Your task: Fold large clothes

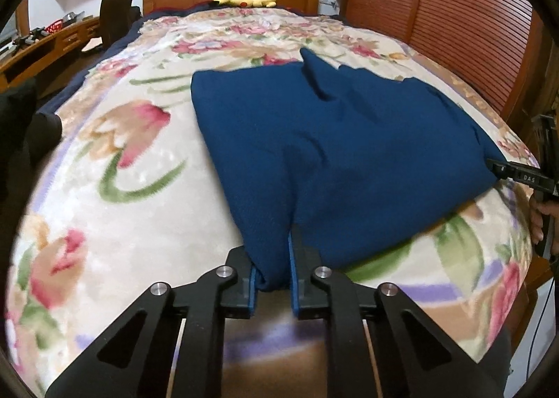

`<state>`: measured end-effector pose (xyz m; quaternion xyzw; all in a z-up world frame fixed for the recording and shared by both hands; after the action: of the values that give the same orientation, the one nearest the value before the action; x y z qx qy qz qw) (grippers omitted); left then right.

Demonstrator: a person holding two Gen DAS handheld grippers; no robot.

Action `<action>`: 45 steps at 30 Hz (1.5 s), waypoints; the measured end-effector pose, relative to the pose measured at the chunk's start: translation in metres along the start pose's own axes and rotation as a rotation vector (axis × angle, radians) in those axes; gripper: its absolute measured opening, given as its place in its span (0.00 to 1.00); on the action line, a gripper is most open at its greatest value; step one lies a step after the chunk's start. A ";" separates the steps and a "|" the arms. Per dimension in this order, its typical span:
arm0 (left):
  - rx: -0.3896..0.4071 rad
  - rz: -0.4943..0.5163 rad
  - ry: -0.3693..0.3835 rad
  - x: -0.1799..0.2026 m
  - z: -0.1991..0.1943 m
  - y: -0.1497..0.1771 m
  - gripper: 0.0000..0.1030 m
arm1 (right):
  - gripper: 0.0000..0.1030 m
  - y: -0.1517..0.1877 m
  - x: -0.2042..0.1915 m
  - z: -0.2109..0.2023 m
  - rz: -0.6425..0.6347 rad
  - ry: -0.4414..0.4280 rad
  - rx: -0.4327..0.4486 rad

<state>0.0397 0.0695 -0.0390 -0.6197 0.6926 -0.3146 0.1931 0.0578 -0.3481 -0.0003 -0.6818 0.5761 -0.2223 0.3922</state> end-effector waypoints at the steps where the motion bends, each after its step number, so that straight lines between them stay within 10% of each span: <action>1: 0.005 0.008 -0.002 0.002 -0.005 -0.002 0.13 | 0.25 0.000 0.000 -0.002 0.001 0.006 0.010; 19: 0.102 0.042 0.087 0.033 -0.094 0.077 0.11 | 0.21 0.058 -0.015 -0.108 -0.125 -0.022 0.122; 31: 0.088 0.051 0.034 0.037 -0.089 0.088 0.17 | 0.24 0.070 -0.024 -0.087 -0.166 0.068 0.104; 41: 0.123 0.015 -0.012 0.023 -0.099 0.095 0.47 | 0.25 0.073 -0.030 -0.090 -0.151 0.082 0.103; 45: 0.141 0.013 -0.026 0.021 -0.102 0.095 0.82 | 0.24 0.067 -0.037 -0.102 -0.154 0.080 0.166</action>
<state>-0.1004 0.0726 -0.0264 -0.6042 0.6701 -0.3531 0.2473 -0.0688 -0.3427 0.0124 -0.6797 0.5169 -0.3257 0.4058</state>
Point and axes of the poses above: each gripper's, at about its wrist camera, not at the fingertips, and z roughly the way its jaws point, x to its right, y to its underside, the point moved 1 cm from there along z, roughly the way its jaws point, and after that the axes turned 2 degrees about y, right-handed, at the moved point
